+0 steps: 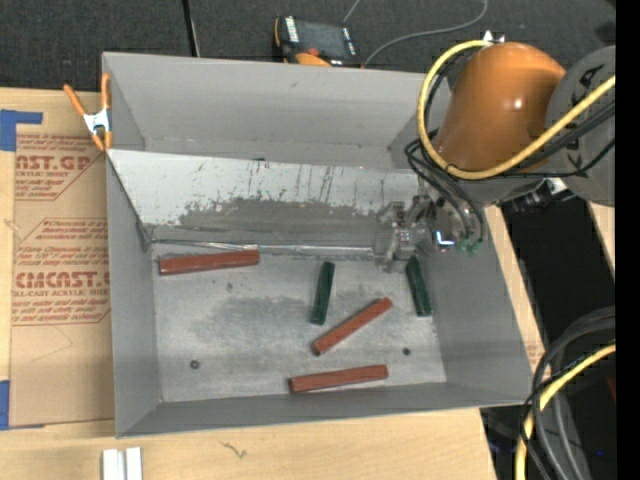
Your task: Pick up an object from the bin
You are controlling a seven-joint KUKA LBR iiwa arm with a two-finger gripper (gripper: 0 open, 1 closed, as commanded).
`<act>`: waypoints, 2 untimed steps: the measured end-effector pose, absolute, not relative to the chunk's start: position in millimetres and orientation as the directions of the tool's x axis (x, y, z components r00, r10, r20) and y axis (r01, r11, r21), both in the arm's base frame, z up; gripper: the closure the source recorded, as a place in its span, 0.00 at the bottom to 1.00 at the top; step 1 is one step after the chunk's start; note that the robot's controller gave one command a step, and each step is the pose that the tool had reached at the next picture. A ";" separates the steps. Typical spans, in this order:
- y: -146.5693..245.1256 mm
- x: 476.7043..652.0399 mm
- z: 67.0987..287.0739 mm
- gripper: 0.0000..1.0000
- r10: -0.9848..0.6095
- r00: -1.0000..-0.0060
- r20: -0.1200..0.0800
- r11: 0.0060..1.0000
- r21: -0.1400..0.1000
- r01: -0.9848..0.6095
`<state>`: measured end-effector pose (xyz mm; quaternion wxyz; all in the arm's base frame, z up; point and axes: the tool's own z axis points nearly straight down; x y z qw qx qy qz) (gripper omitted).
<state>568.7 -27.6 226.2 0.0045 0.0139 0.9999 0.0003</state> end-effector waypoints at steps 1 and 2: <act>-29.0 567.0 223.3 0.00 0.031 -1.000 -0.003 1.000 0.001 0.031; -88.8 524.8 138.5 0.00 -0.082 -0.997 0.007 0.997 0.002 -0.082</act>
Offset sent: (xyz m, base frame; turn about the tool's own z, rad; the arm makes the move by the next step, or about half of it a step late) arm 0.0000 0.0000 0.0000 0.0000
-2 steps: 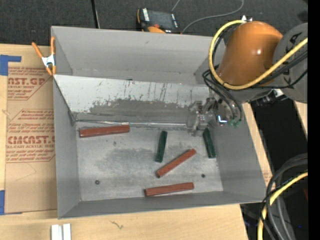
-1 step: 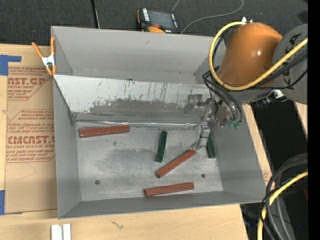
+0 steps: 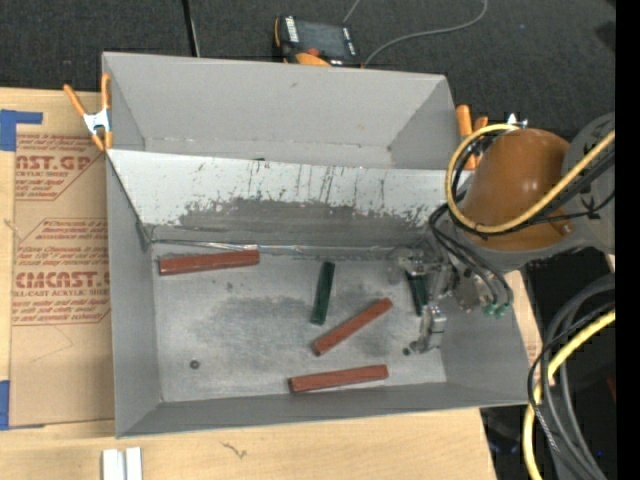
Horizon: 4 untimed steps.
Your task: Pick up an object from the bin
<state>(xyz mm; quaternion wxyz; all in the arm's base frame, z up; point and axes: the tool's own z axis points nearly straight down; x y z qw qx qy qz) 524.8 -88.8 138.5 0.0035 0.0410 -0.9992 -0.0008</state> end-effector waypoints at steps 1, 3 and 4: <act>-37.8 533.9 65.9 0.00 -0.185 -0.983 0.004 0.983 0.004 -0.185; -41.8 516.0 187.6 1.00 -0.320 -0.947 -0.008 0.948 -0.003 -0.320; -13.4 543.3 223.0 1.00 -0.328 -0.945 -0.008 0.945 -0.001 -0.328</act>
Offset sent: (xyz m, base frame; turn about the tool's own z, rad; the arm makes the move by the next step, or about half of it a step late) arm 0.0106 0.0470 -0.0685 -0.0990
